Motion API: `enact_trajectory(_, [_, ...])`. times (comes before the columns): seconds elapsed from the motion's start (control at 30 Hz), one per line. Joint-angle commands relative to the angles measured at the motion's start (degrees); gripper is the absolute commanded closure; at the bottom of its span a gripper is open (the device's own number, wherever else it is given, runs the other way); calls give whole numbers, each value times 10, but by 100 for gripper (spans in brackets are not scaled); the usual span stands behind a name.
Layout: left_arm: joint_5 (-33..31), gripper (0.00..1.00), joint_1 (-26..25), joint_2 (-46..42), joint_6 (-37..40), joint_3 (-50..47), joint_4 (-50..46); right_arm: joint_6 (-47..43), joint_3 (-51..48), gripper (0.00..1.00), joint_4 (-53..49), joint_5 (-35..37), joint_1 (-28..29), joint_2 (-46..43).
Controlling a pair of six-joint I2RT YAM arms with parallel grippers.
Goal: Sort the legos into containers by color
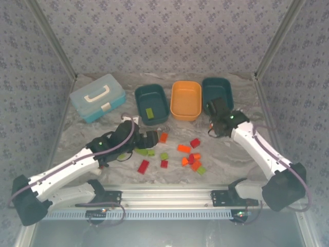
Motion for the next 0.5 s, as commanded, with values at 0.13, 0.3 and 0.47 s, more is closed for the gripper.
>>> enact_trajectory(0.13, [46, 5, 9, 78, 2, 99, 98, -257, 172, 83, 10, -56, -132, 202])
enact_trajectory(0.3, [74, 5, 28, 132, -9, 142, 116, -309, 316, 88, -38, -126, -168, 366])
enact_trajectory(0.47, [73, 5, 30, 147, -4, 160, 114, -314, 380, 85, -47, -150, -181, 462])
